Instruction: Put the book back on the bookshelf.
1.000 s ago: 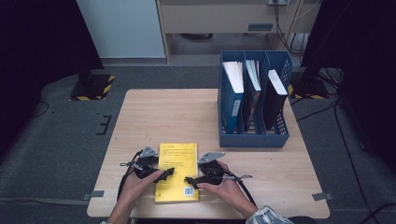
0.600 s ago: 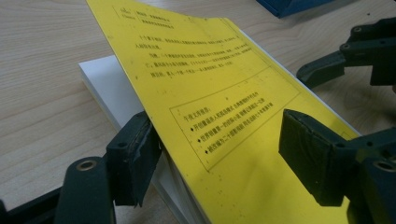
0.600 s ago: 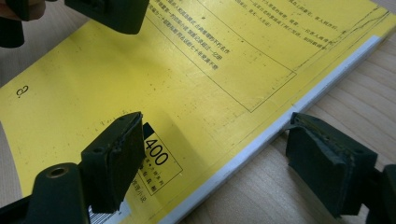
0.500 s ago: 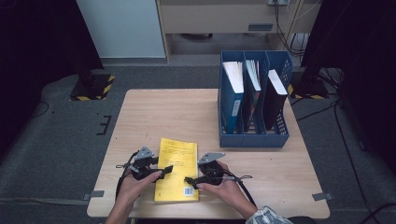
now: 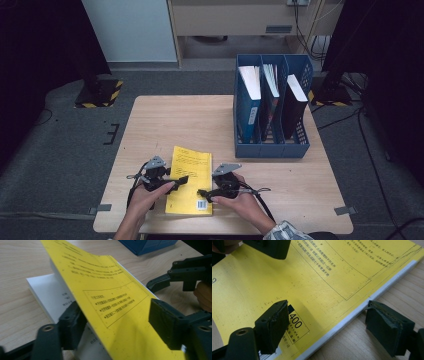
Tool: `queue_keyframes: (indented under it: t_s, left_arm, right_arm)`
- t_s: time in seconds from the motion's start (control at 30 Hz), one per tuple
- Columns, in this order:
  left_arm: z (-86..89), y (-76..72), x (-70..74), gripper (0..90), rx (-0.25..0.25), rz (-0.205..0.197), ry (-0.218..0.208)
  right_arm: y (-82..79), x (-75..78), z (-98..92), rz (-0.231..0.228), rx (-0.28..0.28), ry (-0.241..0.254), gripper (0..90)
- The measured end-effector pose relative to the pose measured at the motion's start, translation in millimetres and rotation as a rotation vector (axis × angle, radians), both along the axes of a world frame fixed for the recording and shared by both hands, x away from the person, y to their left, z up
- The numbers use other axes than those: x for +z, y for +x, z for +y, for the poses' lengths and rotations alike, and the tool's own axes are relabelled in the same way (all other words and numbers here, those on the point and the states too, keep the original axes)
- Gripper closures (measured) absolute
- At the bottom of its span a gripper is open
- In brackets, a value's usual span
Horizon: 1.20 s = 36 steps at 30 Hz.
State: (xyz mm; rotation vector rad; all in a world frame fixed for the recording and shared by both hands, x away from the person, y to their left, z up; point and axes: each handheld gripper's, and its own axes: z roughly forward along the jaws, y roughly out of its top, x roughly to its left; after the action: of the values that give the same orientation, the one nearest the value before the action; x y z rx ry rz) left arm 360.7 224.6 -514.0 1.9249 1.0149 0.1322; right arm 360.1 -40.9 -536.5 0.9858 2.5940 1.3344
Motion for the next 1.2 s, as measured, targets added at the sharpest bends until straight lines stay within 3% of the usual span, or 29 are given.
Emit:
queue_keyframes:
  t_s: [0.1, 0.13, 0.17, 0.3, 0.37, 0.57, 0.67, 0.83, 1.0, 1.13, 1.2]
  left_arm:
    - [1.6, -1.2, 2.9, 24.8, -0.007, -0.005, -0.045]
    - [0.7, -1.1, 3.8, 24.9, -0.007, -0.005, -0.043]
    - [-1.1, -1.0, 3.7, 25.0, -0.007, -0.006, -0.022]
    - [-9.3, -0.4, 0.4, 27.7, -0.001, -0.031, 0.128]
    - [-8.8, -0.5, 2.0, 39.3, 0.020, -0.048, 0.160]
    - [-4.7, -0.7, 5.3, 54.6, 0.040, -0.060, 0.129]
    - [-5.0, -1.5, 6.3, 58.3, 0.038, -0.057, 0.140]
    - [-4.2, 1.0, 1.5, 48.2, 0.031, -0.030, 0.121]
    - [-11.1, 5.0, -5.8, 23.2, 0.012, -0.007, 0.085]
    - [-12.2, 4.5, -6.0, 23.9, 0.017, -0.023, 0.112]
    - [-8.7, 4.8, -4.5, 38.1, 0.047, -0.037, 0.128]
  right_arm:
    - [-0.1, 0.1, 0.0, 0.000, 0.002, -0.002, 19.0]
    - [0.0, 0.1, 0.0, 0.000, 0.002, -0.002, 19.0]
    - [0.1, 0.0, -0.1, -0.001, 0.003, -0.002, 19.0]
    - [0.2, -0.1, 0.0, -0.001, -0.001, 0.000, 18.8]
    - [0.4, -0.1, -0.2, 0.000, -0.001, -0.001, 18.5]
    - [1.3, -0.9, 0.1, -0.014, 0.004, -0.004, 16.9]
    - [1.6, -1.0, 0.2, -0.016, 0.006, -0.005, 16.6]
    - [2.4, -1.1, 0.6, -0.018, 0.008, -0.006, 16.0]
    - [3.2, -1.2, 0.8, -0.016, -0.003, -0.006, 14.8]
    - [4.0, -1.1, -0.1, -0.013, -0.001, -0.006, 14.6]
    - [4.1, -1.1, 0.0, -0.014, 0.001, -0.007, 14.5]
